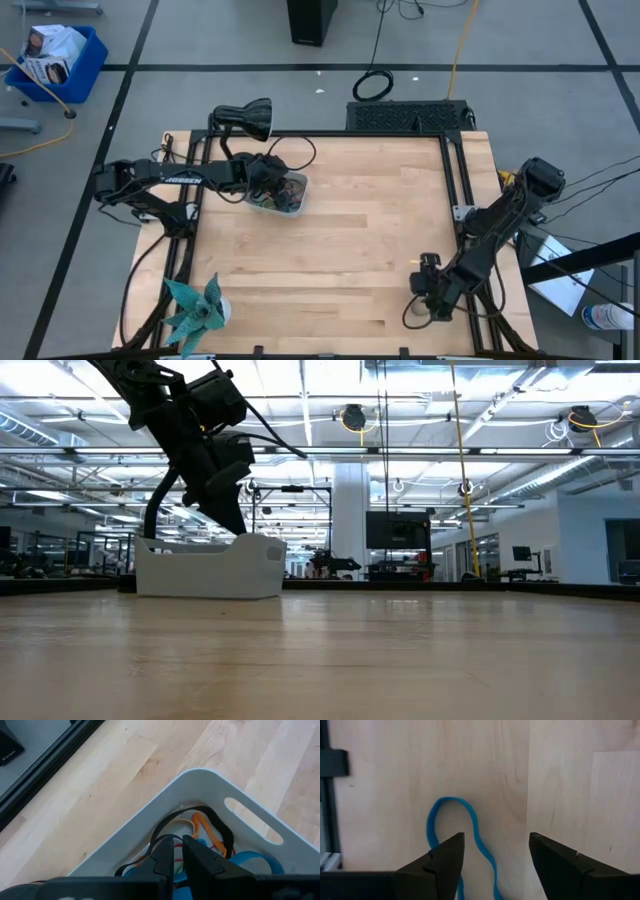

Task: Pick and place rubber bands into bin
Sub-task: Put the blue rubber band into the gray bin

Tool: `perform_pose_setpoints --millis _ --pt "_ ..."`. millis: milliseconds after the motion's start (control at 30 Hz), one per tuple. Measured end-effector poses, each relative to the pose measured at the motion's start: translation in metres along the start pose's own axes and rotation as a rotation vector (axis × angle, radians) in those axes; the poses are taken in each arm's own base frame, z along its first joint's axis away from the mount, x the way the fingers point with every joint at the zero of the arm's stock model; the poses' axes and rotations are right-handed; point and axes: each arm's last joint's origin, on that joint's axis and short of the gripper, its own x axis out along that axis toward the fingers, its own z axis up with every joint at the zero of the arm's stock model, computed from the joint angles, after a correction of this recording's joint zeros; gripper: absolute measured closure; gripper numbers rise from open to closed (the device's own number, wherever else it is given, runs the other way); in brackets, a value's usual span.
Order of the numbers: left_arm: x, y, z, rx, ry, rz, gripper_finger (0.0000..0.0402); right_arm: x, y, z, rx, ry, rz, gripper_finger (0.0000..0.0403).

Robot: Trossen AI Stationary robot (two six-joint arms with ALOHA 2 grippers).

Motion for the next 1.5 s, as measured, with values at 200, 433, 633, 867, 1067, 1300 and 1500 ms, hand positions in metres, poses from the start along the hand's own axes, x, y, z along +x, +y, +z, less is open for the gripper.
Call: perform_pose_setpoints --millis 200,433,633,867,1067,1300,1500 --pt "0.0 0.0 0.0 0.0 0.0 0.0 0.0355 0.014 0.002 -0.003 -0.022 0.045 -0.05 0.0183" --pt "0.0 0.0 0.0 0.0 0.0 0.0 0.0355 0.032 0.002 -0.005 -0.026 0.091 -0.112 0.0187" --pt "0.0 0.0 0.0 -0.001 0.0 0.0 0.0355 0.03 0.002 -0.005 -0.004 0.088 -0.108 0.0184" --pt "0.0 0.0 0.0 -0.002 -0.004 -0.001 0.0355 0.027 0.001 -0.005 -0.003 0.083 -0.094 0.0188" --pt "0.0 0.0 0.0 -0.003 -0.004 -0.001 0.0355 0.027 0.002 -0.004 -0.002 0.076 -0.086 0.0183" --pt "0.0 0.0 0.0 -0.003 -0.004 -0.001 0.0355 0.027 0.01 0.001 0.003 0.016 -0.007 0.0187" --pt "0.0 0.0 0.0 -0.003 -0.004 -0.001 0.0355 0.027 0.014 0.006 -0.057 -0.061 0.01 0.0184"
